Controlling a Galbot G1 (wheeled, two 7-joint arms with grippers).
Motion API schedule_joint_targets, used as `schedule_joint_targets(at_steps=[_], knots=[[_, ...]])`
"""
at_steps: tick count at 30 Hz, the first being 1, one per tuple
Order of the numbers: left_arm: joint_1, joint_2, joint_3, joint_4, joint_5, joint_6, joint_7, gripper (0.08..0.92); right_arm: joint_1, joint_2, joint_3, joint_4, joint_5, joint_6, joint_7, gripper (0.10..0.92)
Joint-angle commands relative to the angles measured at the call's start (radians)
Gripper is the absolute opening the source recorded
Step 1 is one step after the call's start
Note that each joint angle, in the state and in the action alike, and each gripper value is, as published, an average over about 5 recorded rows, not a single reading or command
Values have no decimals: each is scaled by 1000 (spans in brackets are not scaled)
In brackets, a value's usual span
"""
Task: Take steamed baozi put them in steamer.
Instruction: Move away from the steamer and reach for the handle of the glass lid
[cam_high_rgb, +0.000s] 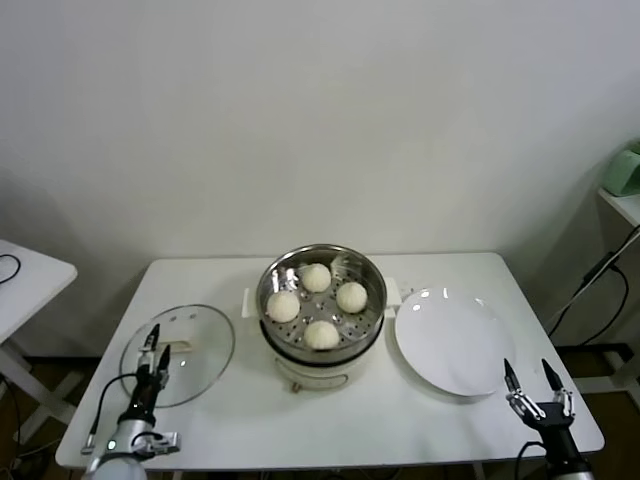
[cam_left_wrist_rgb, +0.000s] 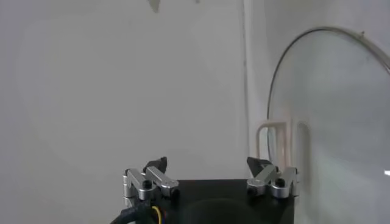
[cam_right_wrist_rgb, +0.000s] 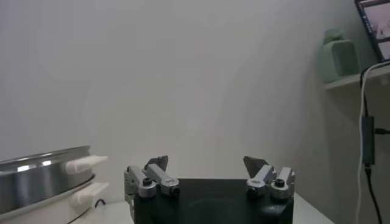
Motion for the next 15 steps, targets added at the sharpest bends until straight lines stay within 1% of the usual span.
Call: schedule_joint_targets(at_steps=[1, 15], knots=[[-38, 9, 9, 55, 78, 40, 0, 823, -15, 7, 8, 0, 7, 6, 1, 823], [-107, 22, 27, 112, 64, 42, 26, 823, -16, 19, 11, -4, 6, 6, -1, 823]])
